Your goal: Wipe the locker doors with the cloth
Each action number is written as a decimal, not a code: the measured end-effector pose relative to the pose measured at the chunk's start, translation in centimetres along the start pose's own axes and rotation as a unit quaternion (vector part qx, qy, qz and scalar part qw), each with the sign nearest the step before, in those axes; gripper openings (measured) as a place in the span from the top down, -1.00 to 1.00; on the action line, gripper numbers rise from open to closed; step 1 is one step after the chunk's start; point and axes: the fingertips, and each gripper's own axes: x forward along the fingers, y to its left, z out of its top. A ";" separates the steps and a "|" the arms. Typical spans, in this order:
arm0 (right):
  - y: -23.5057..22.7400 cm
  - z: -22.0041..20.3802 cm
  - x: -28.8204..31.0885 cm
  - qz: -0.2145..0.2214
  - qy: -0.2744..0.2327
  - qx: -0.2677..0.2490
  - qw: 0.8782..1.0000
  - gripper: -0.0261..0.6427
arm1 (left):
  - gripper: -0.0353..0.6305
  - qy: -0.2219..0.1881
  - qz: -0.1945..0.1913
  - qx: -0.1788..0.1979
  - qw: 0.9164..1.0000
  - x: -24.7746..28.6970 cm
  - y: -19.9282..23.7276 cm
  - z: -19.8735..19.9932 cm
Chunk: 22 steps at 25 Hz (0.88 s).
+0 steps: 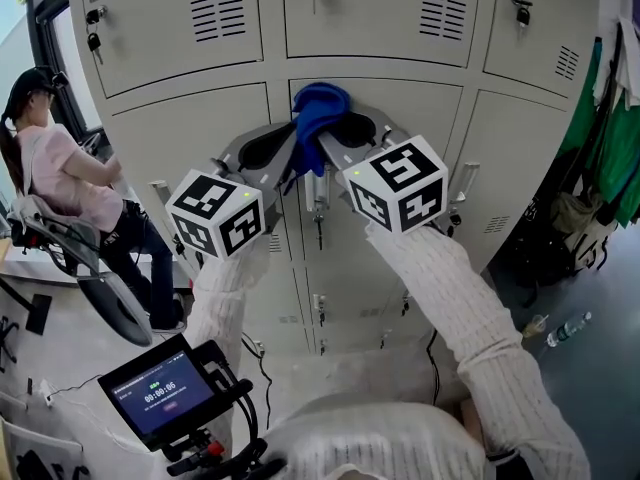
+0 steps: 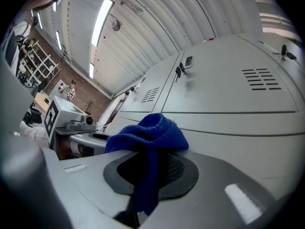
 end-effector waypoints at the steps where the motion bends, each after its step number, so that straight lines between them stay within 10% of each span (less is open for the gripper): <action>1: 0.2 -0.5 -0.1 0.001 0.001 0.004 1.000 0.77 | 0.88 0.005 0.000 0.000 1.000 -0.1 -0.1 -0.4; 22: 4.0 -14.2 -3.8 0.011 0.086 0.125 0.988 0.77 | 0.88 0.111 0.009 -0.131 0.985 -3.9 -3.4 -14.4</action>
